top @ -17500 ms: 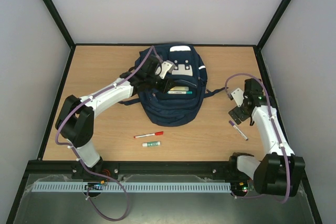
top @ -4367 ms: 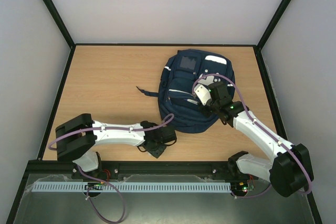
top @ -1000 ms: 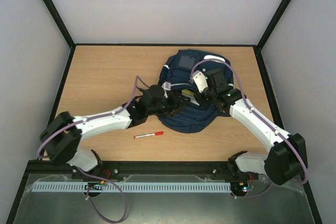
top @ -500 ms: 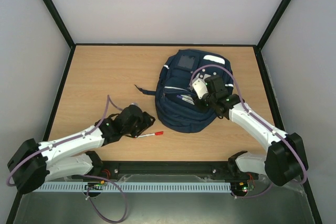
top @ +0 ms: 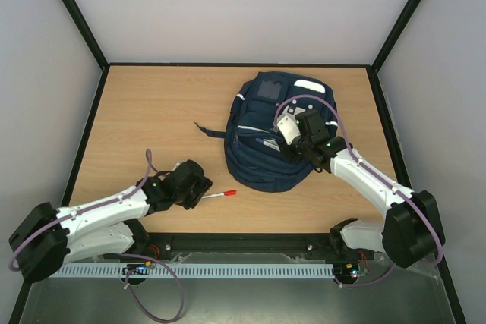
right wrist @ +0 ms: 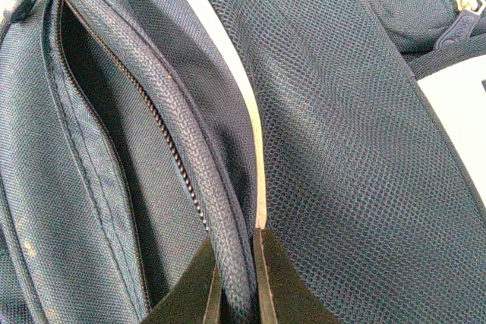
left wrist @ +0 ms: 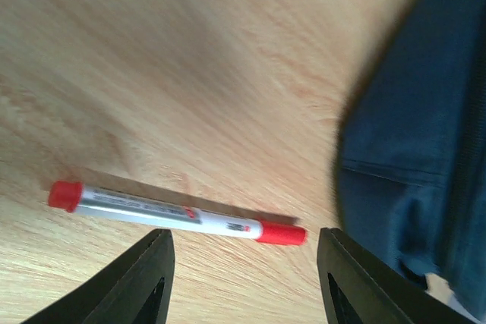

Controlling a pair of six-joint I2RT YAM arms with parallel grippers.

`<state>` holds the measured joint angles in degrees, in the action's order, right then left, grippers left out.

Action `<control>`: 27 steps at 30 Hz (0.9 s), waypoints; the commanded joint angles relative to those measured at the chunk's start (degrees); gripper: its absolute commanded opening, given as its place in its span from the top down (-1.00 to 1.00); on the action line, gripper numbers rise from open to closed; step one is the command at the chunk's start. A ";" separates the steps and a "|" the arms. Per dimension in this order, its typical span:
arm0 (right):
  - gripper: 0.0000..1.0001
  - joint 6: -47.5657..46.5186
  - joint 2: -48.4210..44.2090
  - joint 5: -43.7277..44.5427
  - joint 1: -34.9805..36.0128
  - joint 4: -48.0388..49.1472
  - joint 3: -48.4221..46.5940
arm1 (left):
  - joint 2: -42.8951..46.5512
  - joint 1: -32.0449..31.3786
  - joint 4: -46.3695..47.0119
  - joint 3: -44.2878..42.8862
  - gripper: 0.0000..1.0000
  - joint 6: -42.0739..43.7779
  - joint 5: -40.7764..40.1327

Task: Pack the student bag
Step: Adjust the stationery at the center of the board.

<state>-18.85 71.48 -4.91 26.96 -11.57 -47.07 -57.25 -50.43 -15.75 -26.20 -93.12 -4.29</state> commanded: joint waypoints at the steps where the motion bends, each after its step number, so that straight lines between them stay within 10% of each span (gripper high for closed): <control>1: 0.98 -0.44 0.44 -2.50 0.11 1.40 0.75 | -5.59 0.35 -3.44 -2.15 -0.08 -2.80 2.59; 15: 0.98 -0.75 -0.73 -1.79 0.02 1.47 1.18 | -18.72 1.56 -0.86 -5.77 0.06 -2.01 5.68; 27: 0.98 -1.01 -1.57 -1.58 -0.06 1.39 1.23 | -34.54 13.15 -12.79 -18.03 0.32 17.89 7.65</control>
<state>-19.49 71.13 -4.82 26.96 -11.16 -46.41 -85.01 -39.57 -19.79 -40.40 -84.44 3.18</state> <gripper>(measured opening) 0.078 0.360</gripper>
